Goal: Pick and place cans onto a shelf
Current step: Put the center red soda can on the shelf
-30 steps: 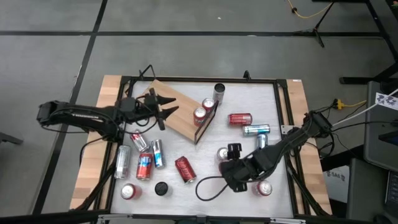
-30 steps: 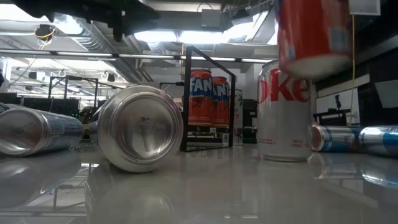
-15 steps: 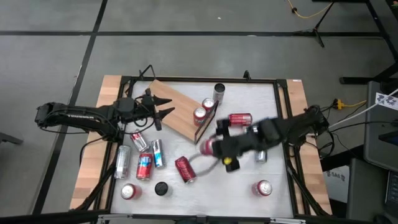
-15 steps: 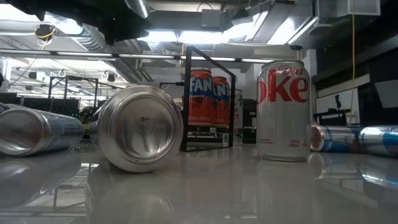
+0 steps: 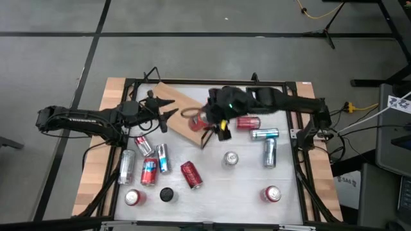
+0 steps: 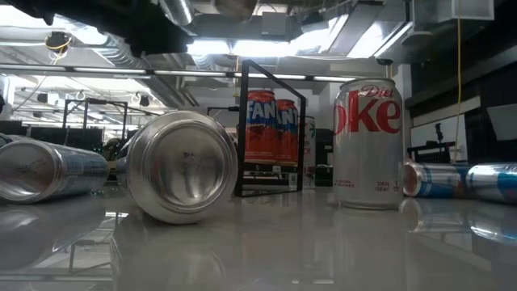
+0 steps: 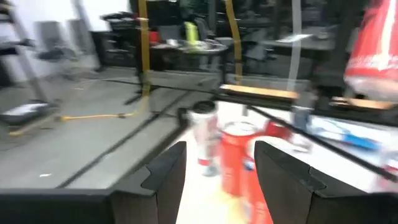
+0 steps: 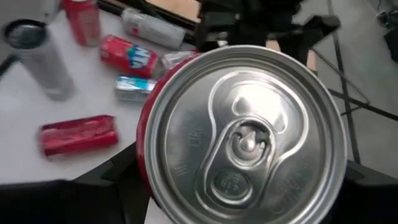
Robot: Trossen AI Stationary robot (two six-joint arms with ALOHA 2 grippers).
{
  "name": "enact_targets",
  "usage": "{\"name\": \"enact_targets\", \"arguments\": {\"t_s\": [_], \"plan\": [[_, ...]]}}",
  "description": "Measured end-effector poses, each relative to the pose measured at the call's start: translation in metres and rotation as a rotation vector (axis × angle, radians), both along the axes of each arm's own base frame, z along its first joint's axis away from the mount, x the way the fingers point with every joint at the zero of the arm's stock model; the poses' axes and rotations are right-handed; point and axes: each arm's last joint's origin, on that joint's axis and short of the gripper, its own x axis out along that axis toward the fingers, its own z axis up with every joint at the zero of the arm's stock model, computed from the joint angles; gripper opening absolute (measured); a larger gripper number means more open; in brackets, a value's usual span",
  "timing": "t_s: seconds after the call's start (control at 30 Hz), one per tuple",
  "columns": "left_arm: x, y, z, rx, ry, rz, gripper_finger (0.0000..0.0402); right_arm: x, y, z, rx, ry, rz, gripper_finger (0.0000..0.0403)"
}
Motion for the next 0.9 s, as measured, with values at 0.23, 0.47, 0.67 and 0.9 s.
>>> {"name": "enact_targets", "arguments": {"t_s": [0.23, 0.47, 0.67, 0.9], "plan": [[-0.003, 0.002, 0.001, 0.032, 0.012, 0.080, 0.0182, 0.025, -0.056, -0.024, -0.054, 0.013, -0.067, 0.0292], [-0.003, 0.002, -0.001, 0.032, 0.029, 0.081, 0.0182, 0.044, -0.118, -0.062, 0.051, 0.049, -0.071, 0.0292], [-0.004, 0.007, -0.001, 0.031, 0.033, 0.108, 0.0182, 0.054, -0.155, -0.094, 0.092, 0.086, -0.085, 0.0292], [-0.005, 0.011, -0.001, 0.030, 0.037, 0.137, 0.0182, 0.062, -0.173, -0.119, 0.087, 0.117, -0.067, 0.0292]]}}
